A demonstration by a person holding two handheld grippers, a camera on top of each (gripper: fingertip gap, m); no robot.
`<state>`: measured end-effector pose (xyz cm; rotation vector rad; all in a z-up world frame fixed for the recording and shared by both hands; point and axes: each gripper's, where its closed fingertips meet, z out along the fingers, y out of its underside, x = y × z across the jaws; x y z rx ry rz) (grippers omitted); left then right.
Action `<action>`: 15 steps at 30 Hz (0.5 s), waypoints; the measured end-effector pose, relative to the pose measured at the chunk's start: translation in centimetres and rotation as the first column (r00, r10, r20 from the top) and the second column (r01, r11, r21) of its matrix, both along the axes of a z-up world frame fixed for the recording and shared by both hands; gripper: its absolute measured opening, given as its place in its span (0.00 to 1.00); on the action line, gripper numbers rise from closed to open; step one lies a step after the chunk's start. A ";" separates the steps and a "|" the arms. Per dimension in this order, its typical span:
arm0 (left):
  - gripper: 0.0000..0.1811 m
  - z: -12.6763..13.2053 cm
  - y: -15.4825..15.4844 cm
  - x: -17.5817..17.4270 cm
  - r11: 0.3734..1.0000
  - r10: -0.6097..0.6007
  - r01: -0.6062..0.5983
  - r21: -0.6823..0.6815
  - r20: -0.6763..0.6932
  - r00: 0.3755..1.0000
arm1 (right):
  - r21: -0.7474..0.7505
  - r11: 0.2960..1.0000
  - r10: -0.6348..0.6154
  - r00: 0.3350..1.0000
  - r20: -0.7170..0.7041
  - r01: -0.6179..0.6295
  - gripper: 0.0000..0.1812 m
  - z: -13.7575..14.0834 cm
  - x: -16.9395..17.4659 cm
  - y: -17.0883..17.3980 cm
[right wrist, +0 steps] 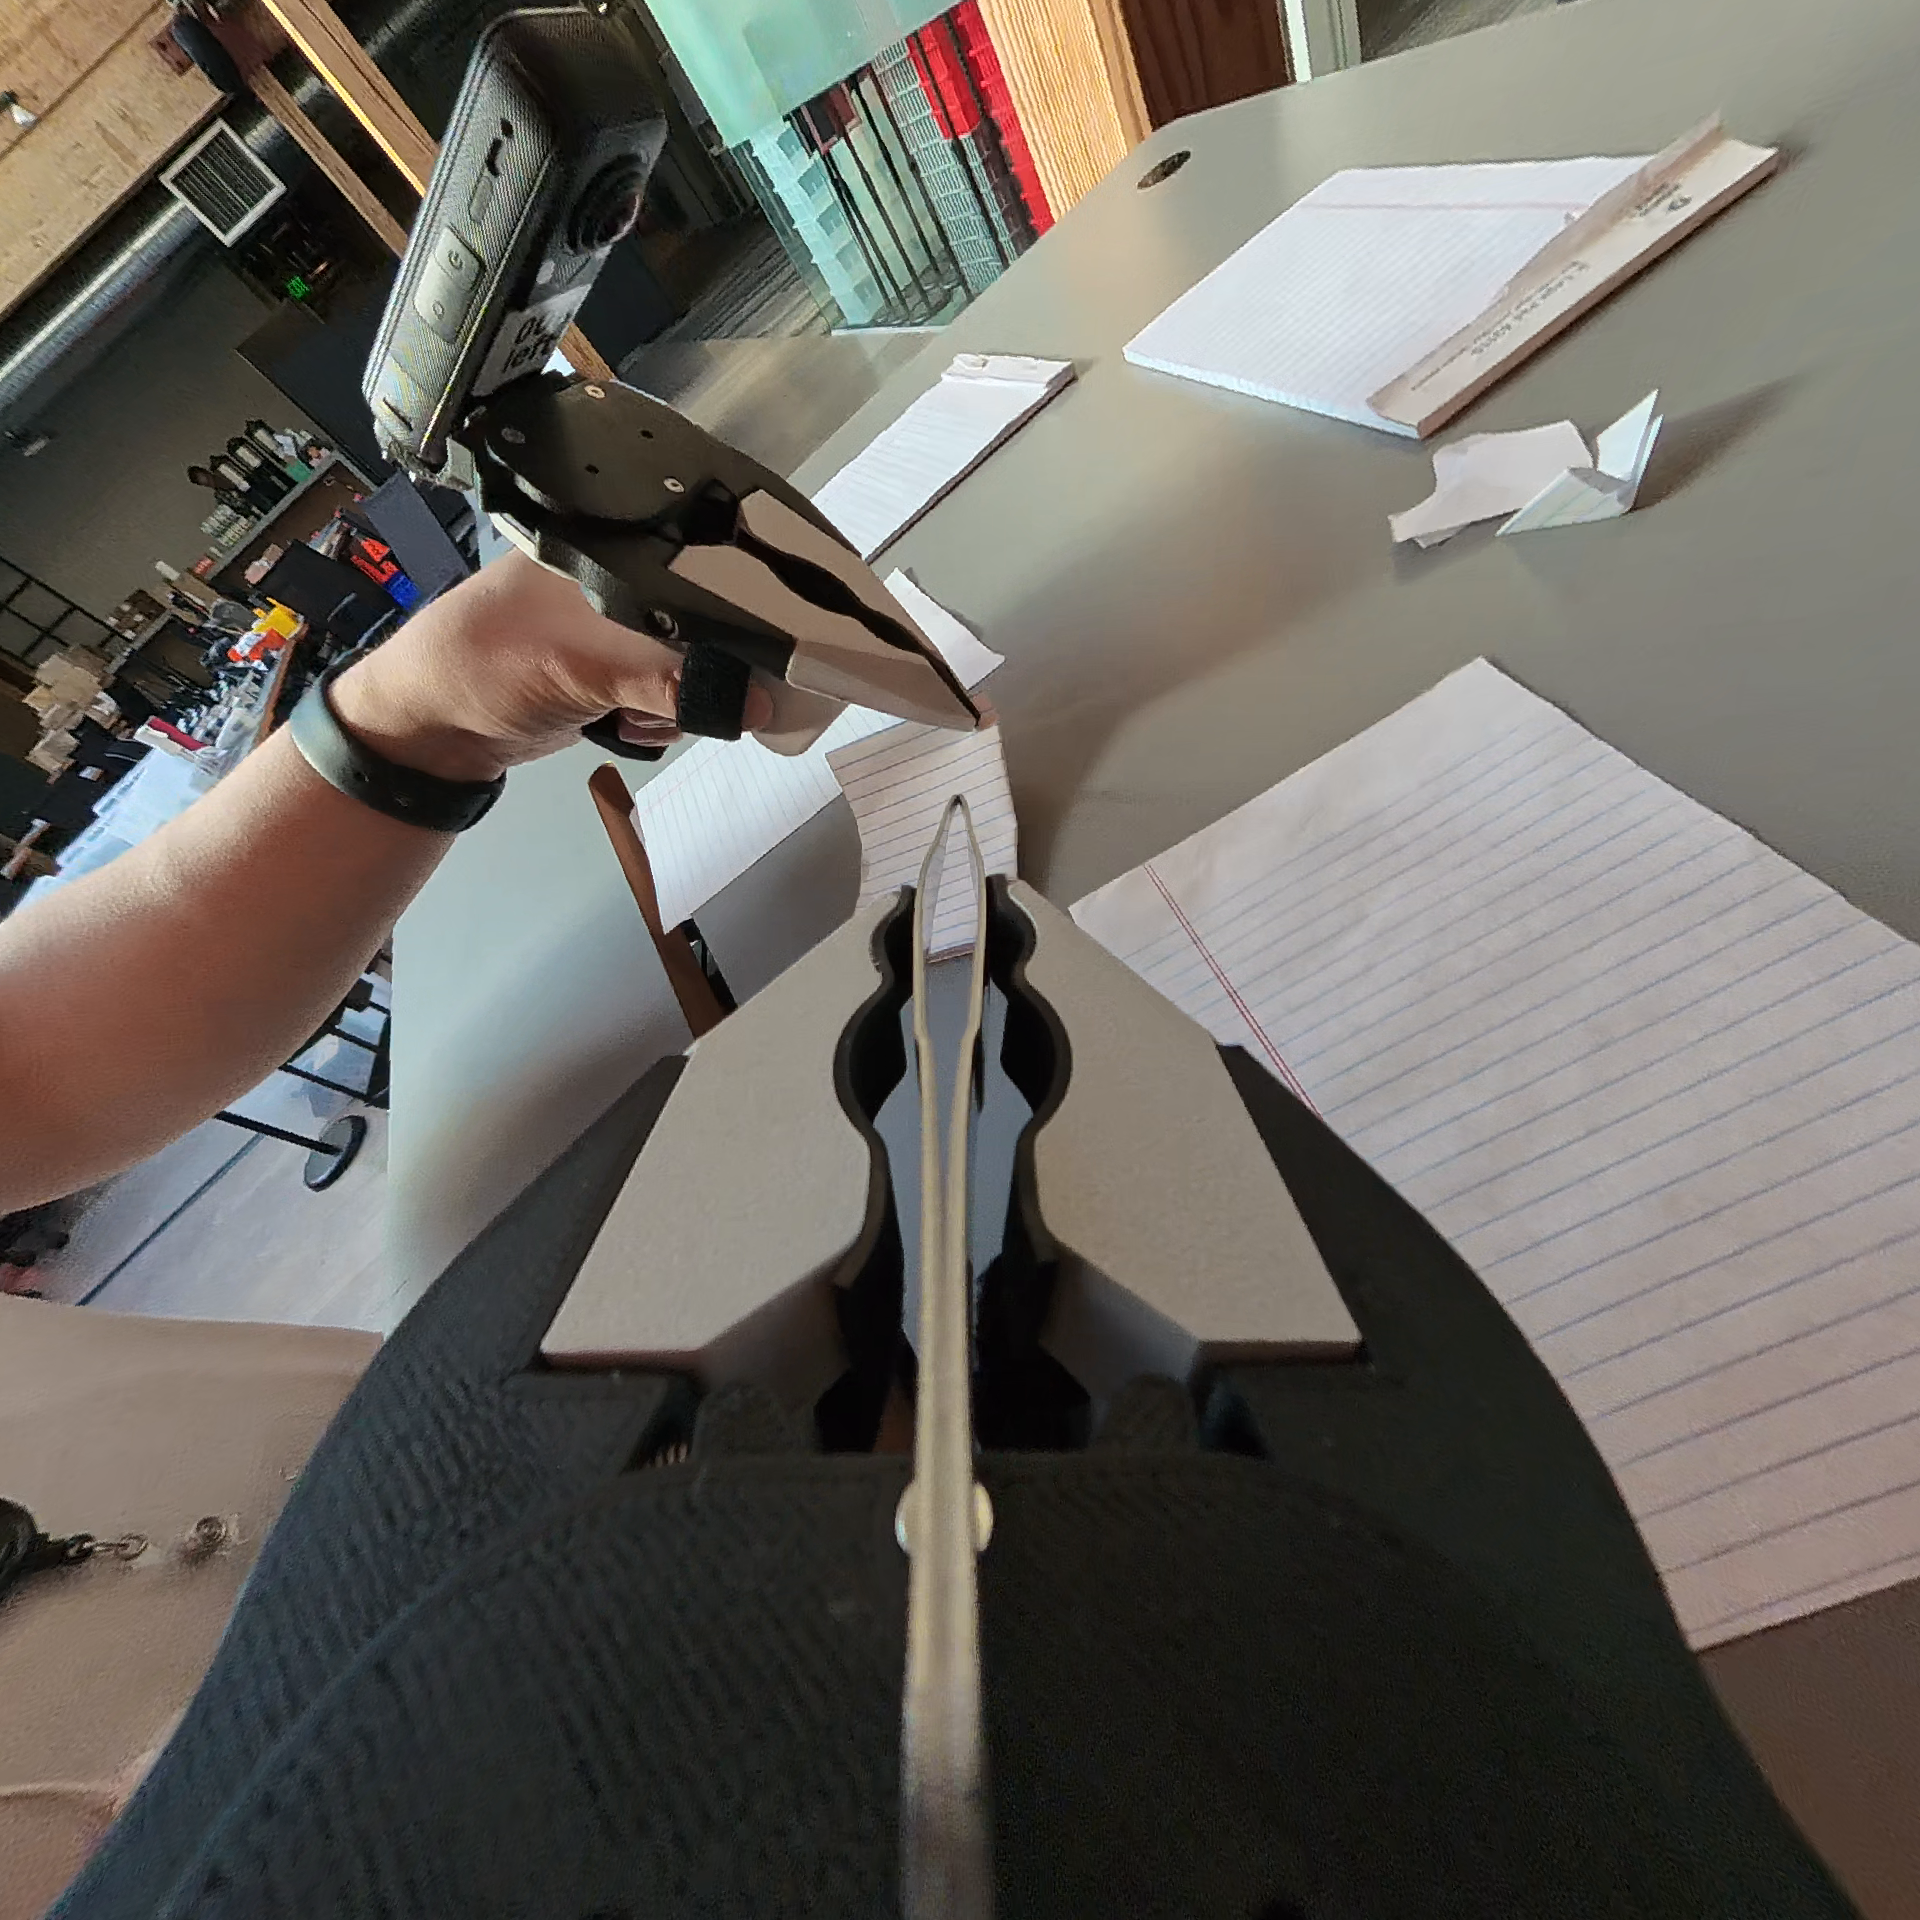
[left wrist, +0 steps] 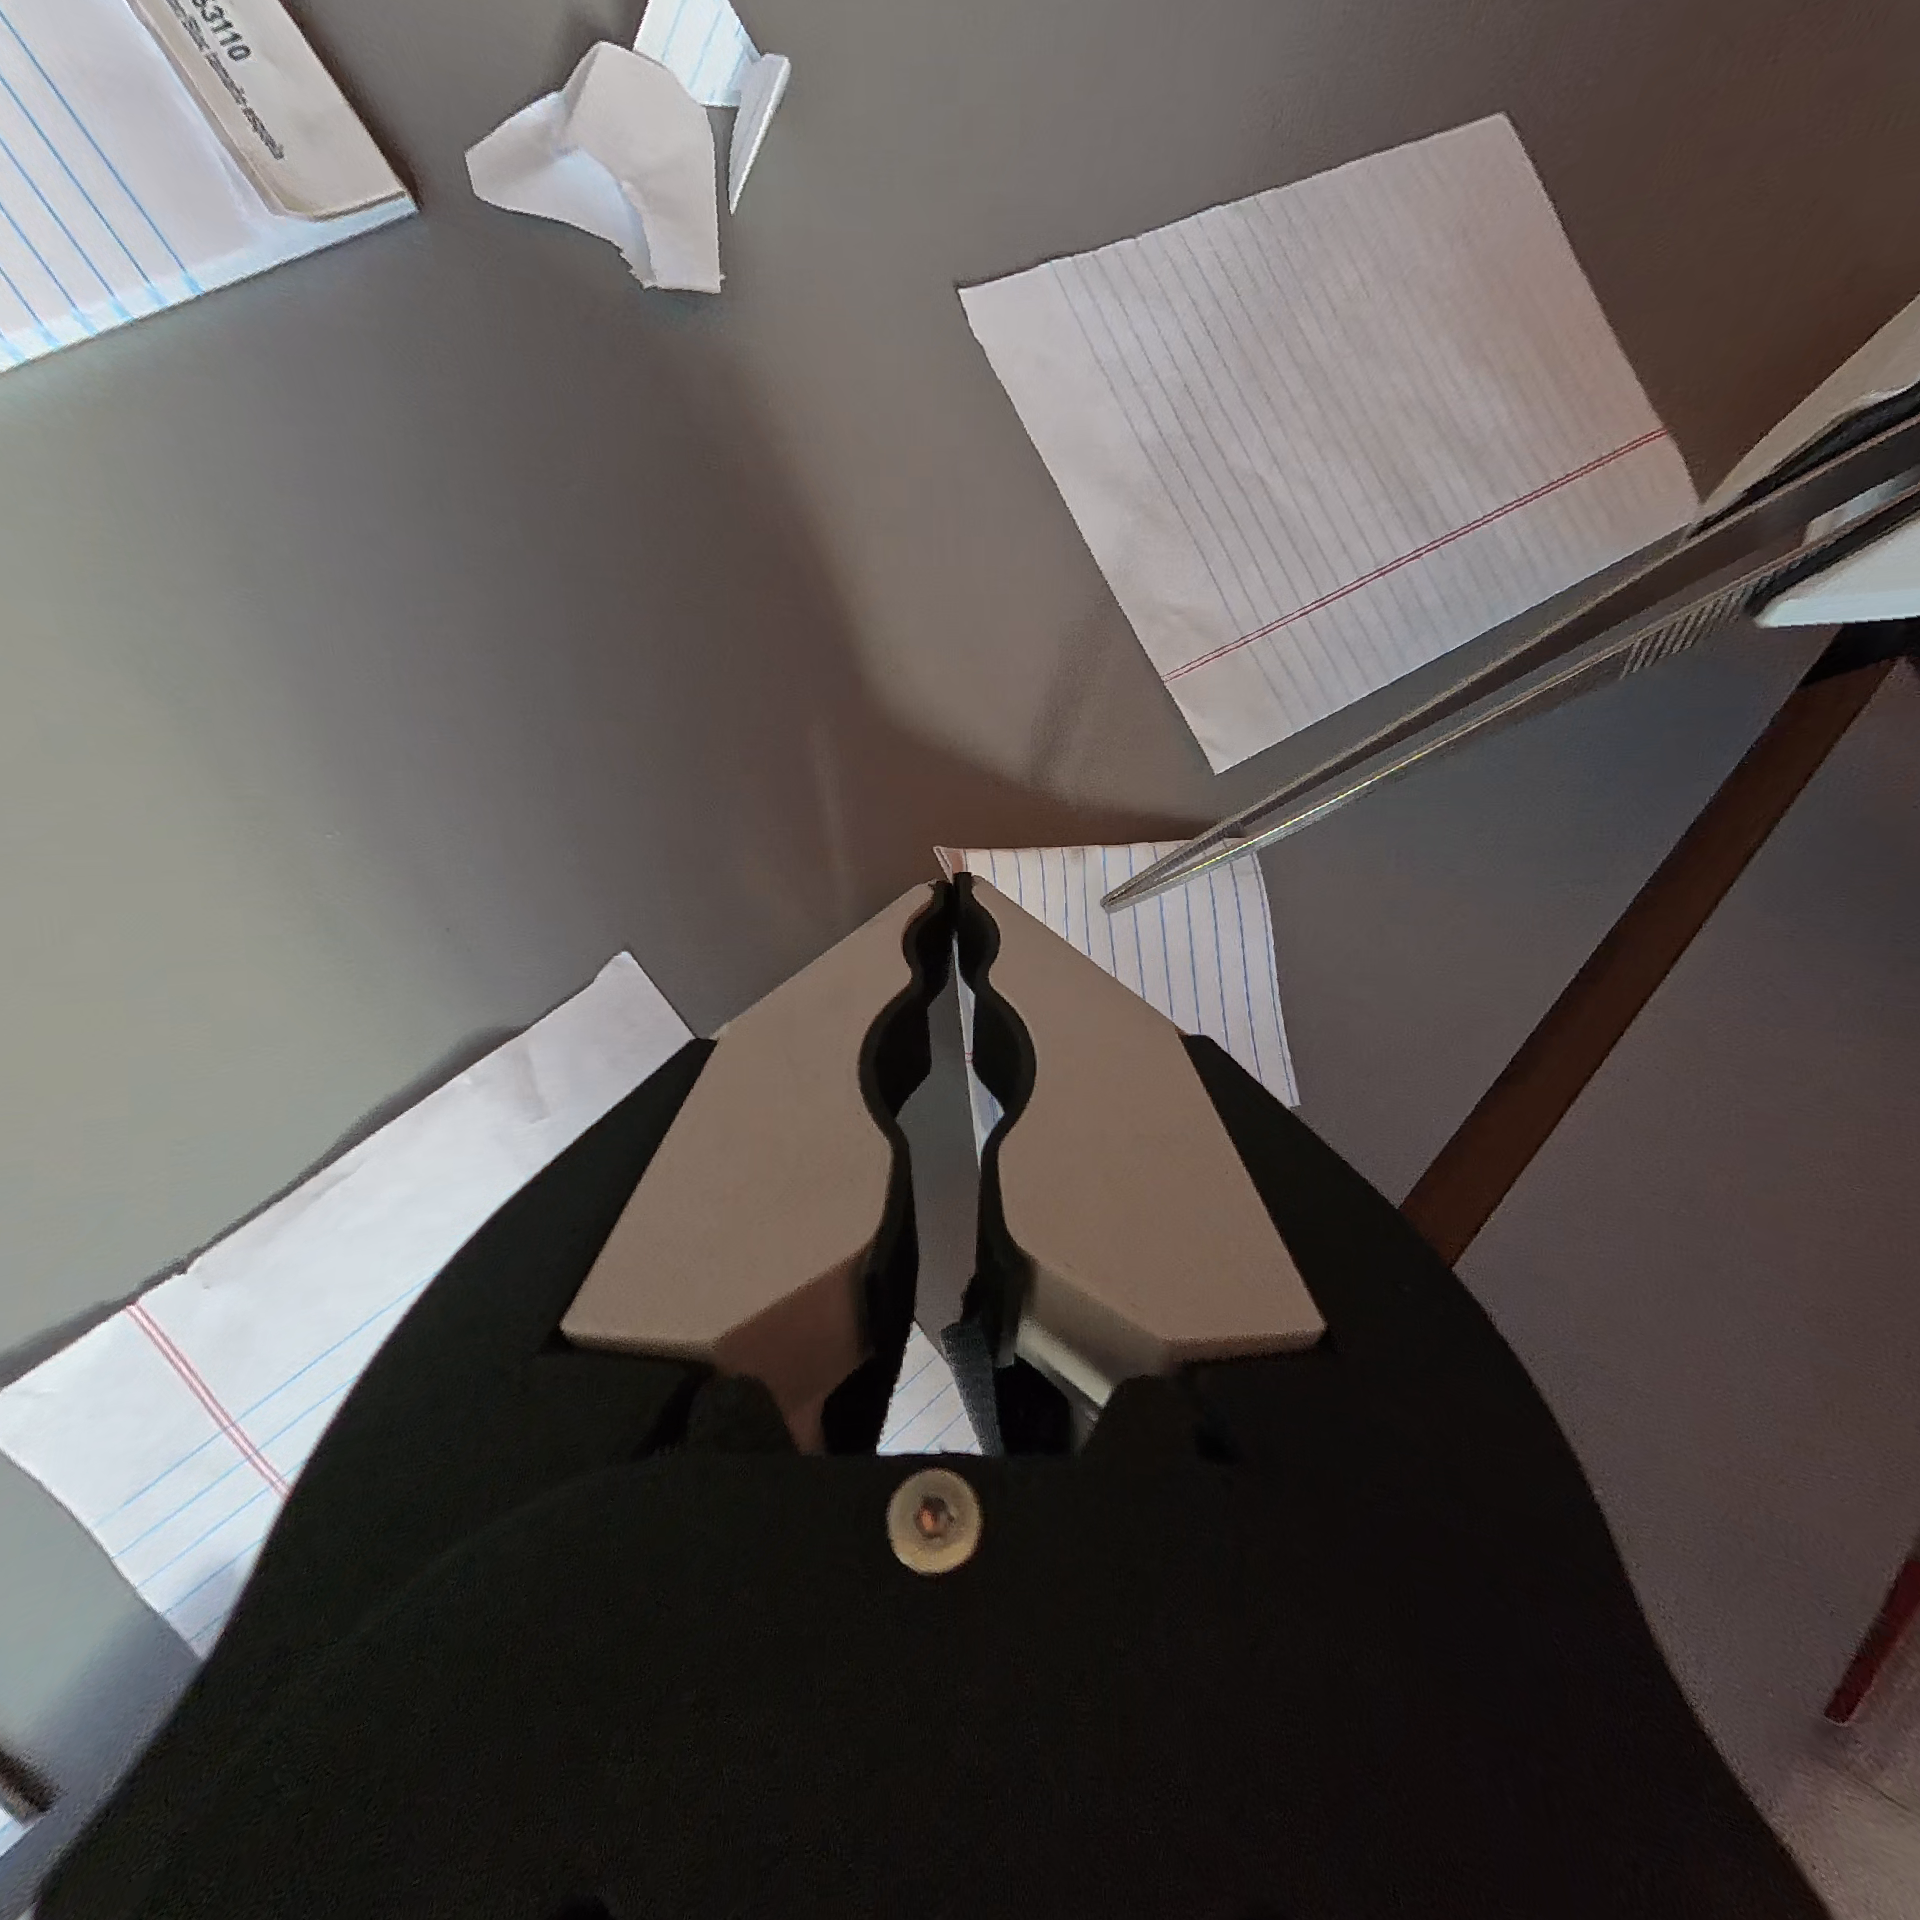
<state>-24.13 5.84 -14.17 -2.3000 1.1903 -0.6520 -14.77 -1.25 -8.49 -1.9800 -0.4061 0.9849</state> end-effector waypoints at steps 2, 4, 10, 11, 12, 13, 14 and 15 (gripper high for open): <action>0.00 -0.1 0.3 -0.2 0.999 0.002 -0.001 0.042 -0.032 0.999 | -0.008 1.000 -0.017 0.995 0.098 0.018 0.06 -0.7 0.0 0.4; 0.00 0.0 0.3 -0.1 0.998 -0.008 0.010 0.065 -0.044 0.999 | -0.039 0.999 -0.011 0.997 0.077 0.014 0.06 -0.9 -0.4 0.7; 0.00 0.9 -1.0 1.3 0.998 -0.046 0.045 0.051 0.021 0.999 | -0.074 0.996 -0.049 0.999 0.018 0.050 0.06 -1.9 0.0 1.5; 0.00 1.0 -1.2 1.4 0.997 -0.043 0.041 0.061 0.023 0.999 | -0.073 0.996 -0.057 0.998 0.005 0.057 0.06 -2.1 0.0 1.5; 0.00 1.0 -1.3 1.5 0.996 -0.038 0.036 0.075 0.022 0.999 | -0.072 0.995 -0.064 0.998 -0.005 0.064 0.06 -2.2 0.1 1.4; 0.00 1.0 -1.4 1.4 0.995 -0.031 0.029 0.093 0.018 0.999 | -0.073 0.995 -0.070 0.997 -0.012 0.069 0.06 -2.2 0.1 1.3; 0.00 1.0 -1.3 1.3 0.994 -0.022 0.020 0.108 0.020 1.000 | -0.067 0.995 -0.076 0.997 -0.010 0.075 0.07 -2.2 0.0 1.2; 0.00 0.9 -1.3 1.3 0.993 -0.012 0.009 0.118 0.028 1.000 | -0.053 0.995 -0.082 0.997 -0.001 0.081 0.07 -2.1 -0.1 1.1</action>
